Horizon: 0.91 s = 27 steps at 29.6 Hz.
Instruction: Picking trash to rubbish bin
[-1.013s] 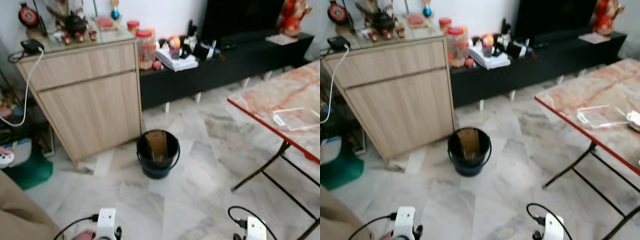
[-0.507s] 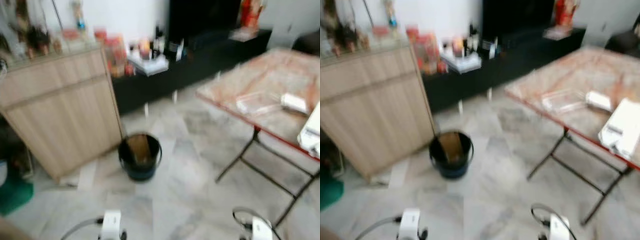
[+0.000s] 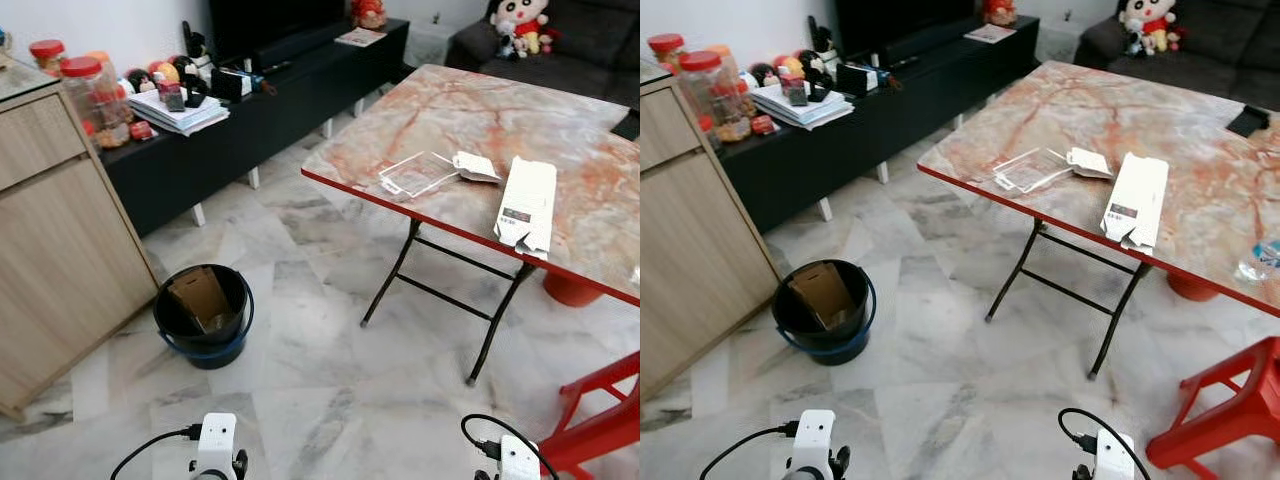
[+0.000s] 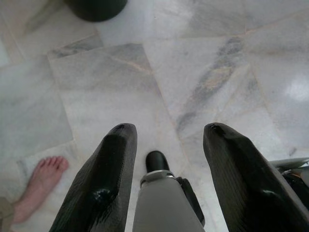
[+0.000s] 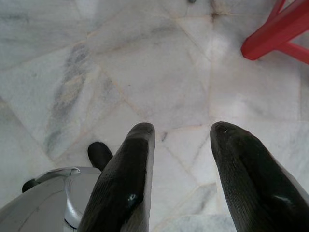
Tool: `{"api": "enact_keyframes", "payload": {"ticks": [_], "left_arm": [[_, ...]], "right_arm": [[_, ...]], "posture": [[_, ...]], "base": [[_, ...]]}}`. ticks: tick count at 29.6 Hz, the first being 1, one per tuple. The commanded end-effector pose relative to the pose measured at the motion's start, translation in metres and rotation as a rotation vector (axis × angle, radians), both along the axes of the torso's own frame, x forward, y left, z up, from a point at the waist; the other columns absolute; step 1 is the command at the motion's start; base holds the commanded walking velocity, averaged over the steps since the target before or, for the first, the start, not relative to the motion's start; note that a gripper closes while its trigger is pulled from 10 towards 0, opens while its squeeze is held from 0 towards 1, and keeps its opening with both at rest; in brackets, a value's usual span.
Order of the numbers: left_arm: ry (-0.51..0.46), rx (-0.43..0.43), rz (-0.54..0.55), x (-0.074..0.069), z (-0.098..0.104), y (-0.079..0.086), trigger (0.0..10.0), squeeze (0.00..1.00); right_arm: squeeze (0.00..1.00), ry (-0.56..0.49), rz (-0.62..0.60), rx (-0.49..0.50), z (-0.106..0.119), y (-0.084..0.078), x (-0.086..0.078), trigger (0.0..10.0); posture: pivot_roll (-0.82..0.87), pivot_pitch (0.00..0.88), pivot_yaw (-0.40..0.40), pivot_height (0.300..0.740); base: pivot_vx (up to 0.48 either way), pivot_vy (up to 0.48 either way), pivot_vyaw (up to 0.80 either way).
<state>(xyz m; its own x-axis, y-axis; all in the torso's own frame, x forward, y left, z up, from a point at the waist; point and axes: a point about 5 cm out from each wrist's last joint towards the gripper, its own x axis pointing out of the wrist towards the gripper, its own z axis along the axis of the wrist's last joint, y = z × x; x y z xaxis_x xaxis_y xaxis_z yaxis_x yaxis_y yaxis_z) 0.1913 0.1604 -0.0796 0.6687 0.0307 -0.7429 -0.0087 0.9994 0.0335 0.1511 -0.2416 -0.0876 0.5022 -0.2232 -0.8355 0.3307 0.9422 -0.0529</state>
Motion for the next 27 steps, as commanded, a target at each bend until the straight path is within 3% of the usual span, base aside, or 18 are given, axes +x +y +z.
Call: {"api": "enact_keyframes", "payload": {"ticks": [1,12,18,27], "left_arm": [[0.011,0.01,-0.019,0.0001,-0.0003,-0.0002,10.0,0.0],[0.016,0.026,-0.017,-0.0001,-0.0005,0.0019,10.0,0.0],[0.023,0.047,-0.023,-0.0012,-0.0011,0.003,10.0,0.0],[0.02,0.043,-0.022,0.0006,-0.0003,0.0027,10.0,0.0]], "right_arm": [[0.0,-0.005,-0.008,-0.01,0.0015,-0.0021,0.0026,10.0],[0.0,-0.008,-0.012,-0.007,0.0017,-0.0016,0.0033,10.0],[0.0,-0.005,-0.016,-0.007,0.0012,-0.0017,0.0019,10.0],[0.0,-0.004,-0.02,-0.011,0.0013,-0.0029,0.0015,10.0]], "posture": [[-0.08,0.0,-0.04,0.74],[-0.08,0.023,-0.038,0.74],[-0.08,0.032,-0.036,0.74],[-0.08,0.041,-0.038,0.74]], "base": [[0.0,0.0,-0.77],[0.0,0.0,-0.77],[0.0,-0.435,-0.77],[0.0,0.0,-0.77]]}}
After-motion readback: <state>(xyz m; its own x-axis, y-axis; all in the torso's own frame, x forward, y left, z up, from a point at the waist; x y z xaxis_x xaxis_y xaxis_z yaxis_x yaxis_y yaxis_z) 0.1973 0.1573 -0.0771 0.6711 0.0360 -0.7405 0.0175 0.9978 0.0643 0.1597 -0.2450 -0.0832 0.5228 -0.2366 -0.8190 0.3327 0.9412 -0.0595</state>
